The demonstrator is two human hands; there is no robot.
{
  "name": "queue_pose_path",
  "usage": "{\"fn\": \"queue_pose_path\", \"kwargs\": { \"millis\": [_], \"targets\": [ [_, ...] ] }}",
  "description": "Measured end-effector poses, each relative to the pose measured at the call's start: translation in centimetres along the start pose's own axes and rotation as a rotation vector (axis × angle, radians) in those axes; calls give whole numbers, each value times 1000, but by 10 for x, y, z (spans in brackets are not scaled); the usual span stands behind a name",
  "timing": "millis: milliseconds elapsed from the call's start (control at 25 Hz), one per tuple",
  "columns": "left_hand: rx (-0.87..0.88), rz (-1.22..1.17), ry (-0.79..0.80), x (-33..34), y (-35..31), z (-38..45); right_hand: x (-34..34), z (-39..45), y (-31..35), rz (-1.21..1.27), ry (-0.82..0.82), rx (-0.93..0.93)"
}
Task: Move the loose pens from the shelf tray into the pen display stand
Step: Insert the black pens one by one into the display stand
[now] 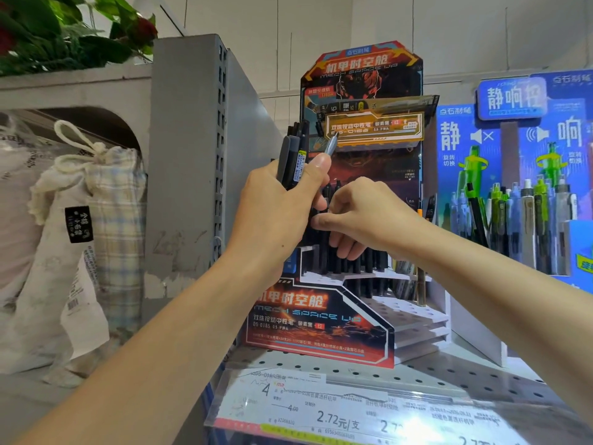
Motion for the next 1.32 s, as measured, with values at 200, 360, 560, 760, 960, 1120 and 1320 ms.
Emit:
{"fn": "queue_pose_path", "kwargs": {
  "millis": [200, 360, 560, 760, 960, 1120, 1320],
  "targets": [
    [3, 49, -33, -4, 0, 2, 3, 4, 1, -70, 38, 45],
    [-23, 27, -25, -4, 2, 2, 5, 4, 1, -16, 103, 84],
    [-62, -17, -22, -2, 5, 1, 0, -1, 5, -123, 67, 24],
    [-140, -145, 86, 2, 5, -3, -22, -10, 3, 609, 93, -114],
    [-148, -208, 111, 7, 1, -2, -23, -13, -1, 945, 277, -179],
    [-45, -122, 59, 4, 1, -1, -32, -7, -15, 1098, 76, -30],
    [-2, -111, 6, -1, 5, -1, -33, -3, -34, 884, -43, 58]
  ]
}}
Point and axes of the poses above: each hand's wrist, its own z-axis towards the middle knuckle, its own x-axis out of the palm, y = z × x, the point moved 3 cm from there along z, towards the middle knuckle, and after that the axes turned 14 degrees about -z, right-handed, at the moved point
